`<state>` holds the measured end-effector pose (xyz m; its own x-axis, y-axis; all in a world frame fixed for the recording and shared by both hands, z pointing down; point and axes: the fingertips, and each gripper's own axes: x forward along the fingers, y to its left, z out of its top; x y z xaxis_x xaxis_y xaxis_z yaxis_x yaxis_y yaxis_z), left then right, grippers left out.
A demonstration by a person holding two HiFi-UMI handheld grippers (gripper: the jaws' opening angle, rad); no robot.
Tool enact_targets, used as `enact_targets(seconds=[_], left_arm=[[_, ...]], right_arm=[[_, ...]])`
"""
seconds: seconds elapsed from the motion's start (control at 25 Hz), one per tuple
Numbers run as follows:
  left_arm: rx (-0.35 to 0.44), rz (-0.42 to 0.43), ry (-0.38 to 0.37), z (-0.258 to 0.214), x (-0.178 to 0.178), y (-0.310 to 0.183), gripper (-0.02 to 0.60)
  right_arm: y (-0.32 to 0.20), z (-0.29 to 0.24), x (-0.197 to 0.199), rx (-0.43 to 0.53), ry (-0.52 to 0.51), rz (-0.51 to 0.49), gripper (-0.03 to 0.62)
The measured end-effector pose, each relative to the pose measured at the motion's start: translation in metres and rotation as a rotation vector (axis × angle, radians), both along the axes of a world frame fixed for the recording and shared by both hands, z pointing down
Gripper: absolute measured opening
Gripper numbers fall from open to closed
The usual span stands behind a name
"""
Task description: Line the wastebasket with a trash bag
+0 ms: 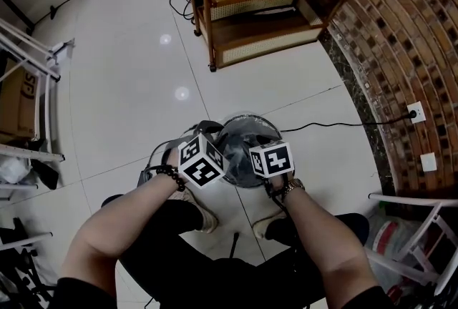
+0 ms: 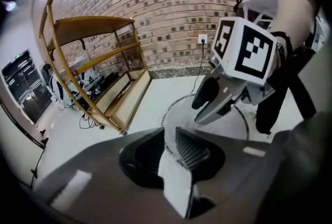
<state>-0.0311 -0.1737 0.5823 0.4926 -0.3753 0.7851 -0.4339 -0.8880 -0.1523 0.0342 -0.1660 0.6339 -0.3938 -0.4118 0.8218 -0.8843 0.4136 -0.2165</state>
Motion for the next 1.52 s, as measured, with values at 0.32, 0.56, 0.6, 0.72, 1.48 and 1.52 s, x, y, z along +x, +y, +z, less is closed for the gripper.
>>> enact_targets(seconds=[0.32,0.56,0.6,0.72,1.48,1.52], left_arm=[[0.015,0.066,-0.017,0.009,0.002,-0.004,0.002],[-0.033,0.123,-0.033,0.016,0.005,-0.003,0.002],[-0.039,0.135,-0.035,0.016,0.006,-0.003,0.002],[-0.054,0.149,-0.036,0.016,0.01,-0.006,0.002],[-0.055,0.148,-0.031,0.003,0.013,-0.02,0.002],[-0.064,0.148,-0.037,0.006,0.012,-0.02,0.002]], right_arm=[[-0.002,0.052,-0.015,-0.108,0.025,-0.054,0.063],[-0.006,0.092,-0.024,-0.169,0.061,-0.063,0.003],[-0.007,0.098,-0.026,-0.176,0.065,-0.066,0.003],[-0.009,0.114,-0.031,-0.196,0.076,-0.082,0.003],[0.002,0.207,-0.057,-0.311,0.145,-0.285,0.002],[0.003,0.211,-0.057,-0.315,0.146,-0.288,0.002]])
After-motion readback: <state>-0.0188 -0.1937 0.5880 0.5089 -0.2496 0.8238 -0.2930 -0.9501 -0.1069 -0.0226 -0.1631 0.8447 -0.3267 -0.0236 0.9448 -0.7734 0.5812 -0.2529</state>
